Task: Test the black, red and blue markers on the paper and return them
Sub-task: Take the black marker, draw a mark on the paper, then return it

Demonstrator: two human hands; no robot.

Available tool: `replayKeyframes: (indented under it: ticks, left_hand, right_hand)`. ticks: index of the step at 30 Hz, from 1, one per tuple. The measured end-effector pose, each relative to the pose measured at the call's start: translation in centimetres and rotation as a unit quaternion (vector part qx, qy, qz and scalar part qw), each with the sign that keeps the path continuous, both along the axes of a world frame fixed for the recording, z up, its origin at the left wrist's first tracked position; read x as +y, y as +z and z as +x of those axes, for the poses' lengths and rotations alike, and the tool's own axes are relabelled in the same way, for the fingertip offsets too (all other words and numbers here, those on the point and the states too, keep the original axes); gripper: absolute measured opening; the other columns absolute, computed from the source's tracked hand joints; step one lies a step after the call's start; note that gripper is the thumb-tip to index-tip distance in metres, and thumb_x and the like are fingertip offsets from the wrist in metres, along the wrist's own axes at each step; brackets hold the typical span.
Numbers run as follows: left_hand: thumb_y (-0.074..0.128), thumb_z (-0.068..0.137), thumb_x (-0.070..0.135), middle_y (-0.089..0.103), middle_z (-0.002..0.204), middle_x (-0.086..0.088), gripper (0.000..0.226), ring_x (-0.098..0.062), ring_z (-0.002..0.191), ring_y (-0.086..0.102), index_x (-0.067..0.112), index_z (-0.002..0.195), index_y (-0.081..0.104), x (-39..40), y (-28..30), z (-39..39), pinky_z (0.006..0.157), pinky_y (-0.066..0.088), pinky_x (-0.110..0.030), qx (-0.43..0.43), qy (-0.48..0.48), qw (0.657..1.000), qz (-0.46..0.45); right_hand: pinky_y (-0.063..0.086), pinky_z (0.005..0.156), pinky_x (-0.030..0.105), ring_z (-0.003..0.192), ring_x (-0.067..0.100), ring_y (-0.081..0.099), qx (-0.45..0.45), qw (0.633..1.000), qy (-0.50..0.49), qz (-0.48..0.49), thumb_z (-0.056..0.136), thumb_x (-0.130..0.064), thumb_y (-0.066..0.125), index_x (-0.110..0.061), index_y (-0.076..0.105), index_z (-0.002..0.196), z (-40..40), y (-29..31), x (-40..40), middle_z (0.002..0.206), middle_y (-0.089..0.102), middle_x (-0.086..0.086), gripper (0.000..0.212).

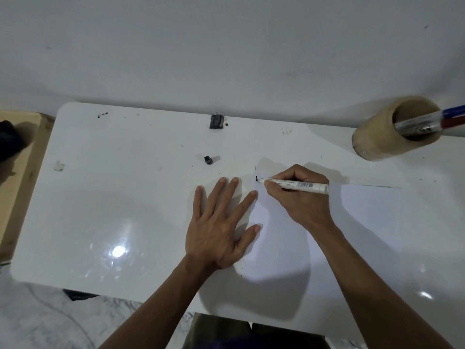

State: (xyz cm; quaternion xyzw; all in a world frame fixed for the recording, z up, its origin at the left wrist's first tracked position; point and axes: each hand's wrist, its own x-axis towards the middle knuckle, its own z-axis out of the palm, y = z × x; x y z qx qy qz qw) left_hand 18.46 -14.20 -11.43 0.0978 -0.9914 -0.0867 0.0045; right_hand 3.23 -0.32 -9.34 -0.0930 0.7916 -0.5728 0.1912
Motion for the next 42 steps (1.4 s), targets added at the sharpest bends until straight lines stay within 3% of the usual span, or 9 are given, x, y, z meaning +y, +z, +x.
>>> replayKeyframes:
  ticks: [13, 18, 22, 26, 28, 34, 38, 42]
  left_hand:
    - [0.044, 0.094, 0.064, 0.027, 0.165, -0.005, 0.065, -0.027, 0.156, 0.017, 0.038, 0.153, 0.033, 0.1, 0.3, 0.2, 0.119, 0.02, -0.064, -0.016, 0.0, 1.0, 0.017]
    - [0.039, 0.095, 0.067, 0.029, 0.165, -0.005, 0.063, -0.028, 0.155, 0.019, 0.039, 0.152, 0.035, 0.2, 0.9, 0.2, 0.118, 0.024, -0.065, -0.041, 0.004, 0.999, 0.032]
    - [0.033, 0.097, 0.068, 0.032, 0.164, -0.004, 0.065, -0.026, 0.154, 0.024, 0.036, 0.153, 0.03, -0.1, 2.0, 0.3, 0.12, 0.025, -0.061, -0.029, 0.011, 0.997, 0.064]
    - [0.047, 0.096, 0.053, 0.056, 0.142, -0.007, 0.054, -0.028, 0.132, 0.052, 0.022, 0.14, 0.045, -1.5, 3.5, -1.0, 0.11, 0.043, -0.048, 0.073, 0.125, 0.985, 0.091]
    - [0.052, 0.097, 0.045, 0.059, 0.136, -0.008, 0.048, -0.03, 0.126, 0.054, 0.019, 0.137, 0.051, -3.0, 4.4, -2.5, 0.102, 0.045, -0.045, 0.089, 0.178, 0.976, 0.086]
    - [0.053, 0.1, 0.029, 0.062, 0.125, -0.006, 0.039, -0.03, 0.121, 0.052, 0.02, 0.138, 0.054, -6.3, 5.3, -6.2, 0.099, 0.038, -0.042, -0.024, 0.194, 0.978, 0.069]
    - [0.051, 0.101, 0.021, 0.068, 0.111, -0.008, 0.025, -0.031, 0.111, 0.056, 0.012, 0.117, 0.068, -7.1, 5.1, -6.8, 0.093, 0.038, -0.04, -0.042, 0.181, 0.982, 0.033]
    - [0.052, 0.1, 0.016, 0.069, 0.095, -0.012, 0.02, -0.034, 0.097, 0.061, 0.007, 0.097, 0.07, -7.3, 5.1, -6.9, 0.085, 0.039, -0.038, -0.042, 0.194, 0.979, 0.053]
  right_hand:
    - [0.052, 0.054, 0.023, 0.062, 0.013, 0.069, -0.024, 1.0, 0.011, -0.004, 0.076, -0.007, 0.087, -0.008, 0.071, 0.07, -0.2, 0.4, 0.0, 0.07, 0.076, 0.002, 0.017]
    - [0.058, 0.061, 0.035, 0.068, 0.027, 0.075, -0.147, 0.984, -0.039, -0.094, 0.077, 0.0, 0.085, -0.006, 0.065, 0.081, -1.2, 2.4, 0.4, 0.074, 0.076, 0.014, 0.021]
    - [0.056, 0.059, 0.034, 0.071, 0.028, 0.075, -0.184, 0.97, -0.057, -0.148, 0.078, 0.003, 0.083, -0.011, 0.063, 0.079, -1.7, 4.7, 0.8, 0.076, 0.075, 0.011, 0.024]
    - [0.058, 0.062, 0.031, 0.076, 0.022, 0.071, -0.189, 0.961, -0.062, -0.194, 0.078, 0.009, 0.08, -0.009, 0.065, 0.08, -1.1, 6.1, 1.0, 0.085, 0.074, 0.011, 0.024]
    - [0.058, 0.065, 0.029, 0.078, 0.02, 0.069, -0.193, 0.957, -0.065, -0.207, 0.08, 0.009, 0.079, -0.007, 0.067, 0.083, -0.5, 6.3, 1.1, 0.086, 0.074, 0.009, 0.02]
    - [0.058, 0.071, 0.031, 0.087, 0.022, 0.069, -0.22, 0.948, -0.094, -0.212, 0.082, 0.004, 0.079, -0.005, 0.073, 0.092, 1.2, 5.9, 1.4, 0.092, 0.073, 0.014, 0.014]
    - [0.059, 0.068, 0.031, 0.083, 0.023, 0.071, -0.221, 0.945, -0.115, -0.21, 0.082, 0.006, 0.079, -0.008, 0.07, 0.091, 1.9, 5.7, 1.9, 0.09, 0.076, 0.01, 0.018]
    - [0.059, 0.068, 0.03, 0.081, 0.019, 0.073, -0.2, 0.953, -0.12, -0.194, 0.08, 0.004, 0.081, -0.009, 0.068, 0.087, 1.8, 6.3, 2.1, 0.091, 0.078, 0.01, 0.02]
